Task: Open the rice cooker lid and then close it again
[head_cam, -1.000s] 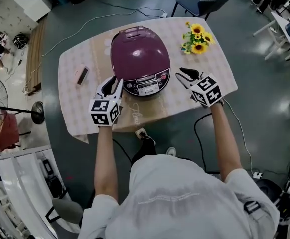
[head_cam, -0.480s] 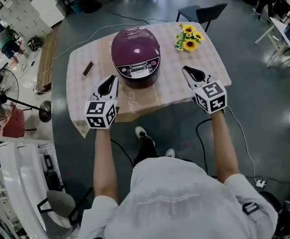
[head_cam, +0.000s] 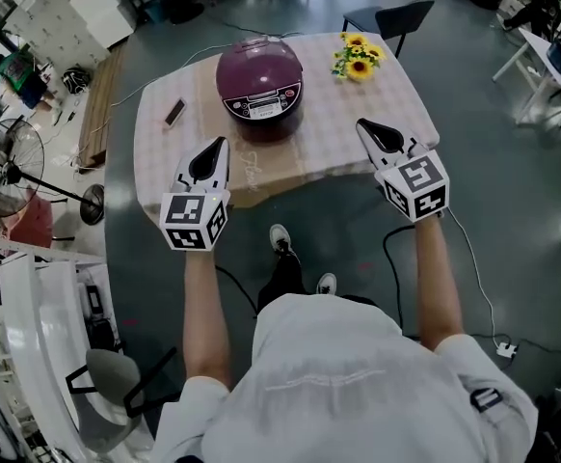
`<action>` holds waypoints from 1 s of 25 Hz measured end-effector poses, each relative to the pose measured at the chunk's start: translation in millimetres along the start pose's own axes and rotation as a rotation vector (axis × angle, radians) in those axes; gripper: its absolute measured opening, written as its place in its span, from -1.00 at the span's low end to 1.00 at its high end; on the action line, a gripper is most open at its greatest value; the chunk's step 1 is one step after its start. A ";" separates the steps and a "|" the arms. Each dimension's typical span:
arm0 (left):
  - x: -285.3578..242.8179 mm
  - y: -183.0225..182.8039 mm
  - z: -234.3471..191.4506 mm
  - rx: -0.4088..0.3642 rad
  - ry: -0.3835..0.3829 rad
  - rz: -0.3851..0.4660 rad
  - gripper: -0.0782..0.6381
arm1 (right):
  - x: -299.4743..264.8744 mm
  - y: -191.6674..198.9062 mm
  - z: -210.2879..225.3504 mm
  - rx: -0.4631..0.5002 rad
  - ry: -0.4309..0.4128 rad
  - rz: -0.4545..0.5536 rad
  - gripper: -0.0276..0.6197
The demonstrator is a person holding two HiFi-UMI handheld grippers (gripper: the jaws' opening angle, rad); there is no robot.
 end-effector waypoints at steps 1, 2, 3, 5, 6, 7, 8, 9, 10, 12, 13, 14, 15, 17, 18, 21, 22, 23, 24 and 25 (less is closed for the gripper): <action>5.5 -2.5 3.4 -0.002 -0.001 0.004 -0.74 | 4.8 -2.6 -3.9 0.007 -0.003 0.007 -0.82; 10.8 -5.0 6.5 -0.003 -0.003 0.008 -0.74 | 9.2 -5.7 -7.9 0.014 -0.006 0.014 -0.83; 15.7 -7.7 9.5 -0.004 -0.004 0.014 -0.74 | 13.5 -9.1 -11.8 0.021 -0.010 0.023 -0.83; 23.8 -13.6 15.8 -0.007 -0.004 0.027 -0.74 | 21.5 -16.3 -18.1 0.037 -0.015 0.038 -0.83; 27.1 -16.7 18.9 -0.010 -0.004 0.034 -0.74 | 25.3 -19.7 -20.6 0.046 -0.017 0.045 -0.83; 30.4 -19.8 22.0 -0.013 -0.004 0.039 -0.74 | 29.0 -23.0 -22.7 0.054 -0.018 0.051 -0.83; 33.9 -22.7 25.0 -0.015 -0.004 0.044 -0.74 | 33.0 -26.1 -24.6 0.059 -0.019 0.057 -0.83; 37.4 -25.5 28.0 -0.015 -0.003 0.048 -0.74 | 37.2 -29.1 -26.5 0.062 -0.020 0.063 -0.83; 40.7 -28.1 31.0 -0.016 -0.002 0.053 -0.74 | 41.1 -31.9 -28.1 0.063 -0.020 0.070 -0.83; 46.1 -33.0 36.6 -0.020 0.001 0.060 -0.74 | 47.5 -36.8 -30.6 0.066 -0.020 0.083 -0.83; 48.1 -35.5 39.3 -0.024 0.002 0.063 -0.74 | 50.0 -38.6 -31.5 0.067 -0.021 0.089 -0.83; 49.8 -38.2 41.9 -0.029 0.003 0.066 -0.74 | 52.2 -40.1 -32.3 0.068 -0.023 0.094 -0.83; 51.3 -41.1 44.3 -0.033 0.004 0.070 -0.74 | 54.0 -41.4 -32.9 0.069 -0.024 0.098 -0.83; 53.1 -46.0 48.7 -0.040 0.008 0.076 -0.74 | 56.4 -43.0 -33.6 0.068 -0.027 0.105 -0.83; 53.6 -47.3 50.7 -0.042 0.010 0.077 -0.74 | 56.6 -42.9 -33.9 0.066 -0.028 0.107 -0.83; 54.1 -49.9 53.4 -0.051 0.017 0.078 -0.74 | 54.8 -42.9 -35.7 0.063 -0.032 0.111 -0.83; 54.3 -51.3 53.6 -0.054 0.019 0.078 -0.74 | 54.7 -43.6 -36.3 0.064 -0.033 0.112 -0.83; 54.5 -53.1 53.6 -0.056 0.021 0.079 -0.74 | 55.1 -44.6 -36.7 0.064 -0.033 0.113 -0.83; 54.8 -54.8 53.5 -0.056 0.021 0.080 -0.74 | 55.5 -45.7 -36.8 0.064 -0.032 0.114 -0.83; 55.1 -56.3 53.2 -0.056 0.020 0.081 -0.74 | 55.8 -46.8 -36.8 0.066 -0.031 0.116 -0.83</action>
Point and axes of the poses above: the fingertips, and each gripper's own axes: x backward along the fingers, z to its right, y out of its underside, the point moved 3 cm from there along x, backward along the fingers, and after that the axes turned 6 degrees about -x, right-handed, at the moved point
